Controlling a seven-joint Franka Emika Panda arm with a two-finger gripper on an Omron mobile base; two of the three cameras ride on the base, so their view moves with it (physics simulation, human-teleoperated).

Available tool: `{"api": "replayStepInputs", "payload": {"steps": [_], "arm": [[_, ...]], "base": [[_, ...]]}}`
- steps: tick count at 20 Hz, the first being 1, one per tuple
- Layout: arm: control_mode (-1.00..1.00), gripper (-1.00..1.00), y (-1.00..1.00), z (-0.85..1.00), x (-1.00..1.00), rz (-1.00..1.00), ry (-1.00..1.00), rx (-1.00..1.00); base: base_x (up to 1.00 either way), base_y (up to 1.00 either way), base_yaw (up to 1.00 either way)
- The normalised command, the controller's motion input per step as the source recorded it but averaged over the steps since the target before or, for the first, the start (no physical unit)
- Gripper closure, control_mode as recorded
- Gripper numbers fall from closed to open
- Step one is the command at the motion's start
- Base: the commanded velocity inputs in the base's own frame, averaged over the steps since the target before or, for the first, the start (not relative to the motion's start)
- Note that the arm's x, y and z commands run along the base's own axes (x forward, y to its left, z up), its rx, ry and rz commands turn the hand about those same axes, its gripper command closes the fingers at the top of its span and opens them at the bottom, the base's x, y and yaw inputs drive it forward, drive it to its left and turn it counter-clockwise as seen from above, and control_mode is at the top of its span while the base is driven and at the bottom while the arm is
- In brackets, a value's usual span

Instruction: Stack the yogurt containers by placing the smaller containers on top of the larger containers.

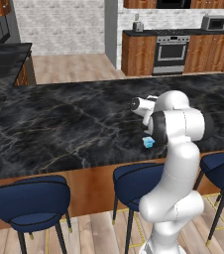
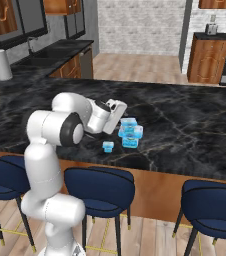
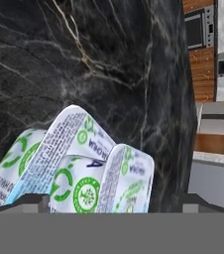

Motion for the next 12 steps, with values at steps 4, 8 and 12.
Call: {"api": "replayStepInputs", "payload": {"steps": [4, 8, 12], "arm": [[-1.00, -1.00, 0.09, 0.00, -0.12, 0.00, 0.00, 0.00], [-1.00, -1.00, 0.05, 0.00, -0.13, 0.00, 0.00, 0.01], [-1.00, -1.00, 0.10, 0.00, -0.09, 0.00, 0.00, 0.05]], "base": [[0.00, 0.00, 0.00], [0.00, 0.00, 0.00], [0.00, 0.00, 0.00]]}}
